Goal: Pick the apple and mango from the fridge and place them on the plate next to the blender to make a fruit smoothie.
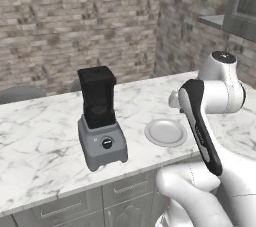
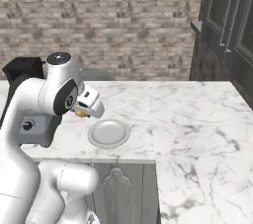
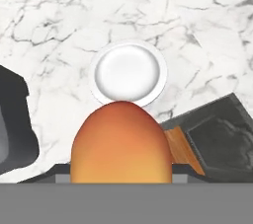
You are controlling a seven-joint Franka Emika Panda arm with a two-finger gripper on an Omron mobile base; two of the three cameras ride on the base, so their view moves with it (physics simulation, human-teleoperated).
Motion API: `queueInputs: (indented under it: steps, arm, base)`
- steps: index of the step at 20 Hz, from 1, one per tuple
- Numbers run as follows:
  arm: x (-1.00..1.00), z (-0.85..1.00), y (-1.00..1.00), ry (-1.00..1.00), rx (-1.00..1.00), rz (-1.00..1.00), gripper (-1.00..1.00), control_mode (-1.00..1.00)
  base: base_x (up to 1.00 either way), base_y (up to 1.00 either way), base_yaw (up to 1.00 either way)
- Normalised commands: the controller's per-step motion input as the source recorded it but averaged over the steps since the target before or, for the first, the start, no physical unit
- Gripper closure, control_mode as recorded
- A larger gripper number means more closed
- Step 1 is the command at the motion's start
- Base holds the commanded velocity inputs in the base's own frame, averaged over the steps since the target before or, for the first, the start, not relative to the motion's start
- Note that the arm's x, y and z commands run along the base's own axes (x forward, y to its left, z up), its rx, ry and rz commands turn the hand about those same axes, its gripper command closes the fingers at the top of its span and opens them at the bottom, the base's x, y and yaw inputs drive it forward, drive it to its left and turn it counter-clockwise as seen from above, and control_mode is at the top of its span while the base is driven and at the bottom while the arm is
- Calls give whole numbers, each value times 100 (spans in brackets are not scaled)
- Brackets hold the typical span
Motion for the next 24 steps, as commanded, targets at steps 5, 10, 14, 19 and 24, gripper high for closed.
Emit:
queueInputs:
  steps: [5, 10, 14, 19, 24]
  arm:
    - [78, -84, -4, 16, -2, 9, 100, -100]
    - [86, -68, -5, 15, -1, 4, 100, -100]
    - [66, -69, -3, 14, 0, 2, 100, -100]
    - [59, -69, -9, 10, -2, 2, 100, -100]
    - [50, -58, -9, 4, -2, 1, -100, -100]
  base:
    - [0, 0, 0]
    - [0, 0, 0]
    - [0, 0, 0]
    - [0, 0, 0]
    - [0, 0, 0]
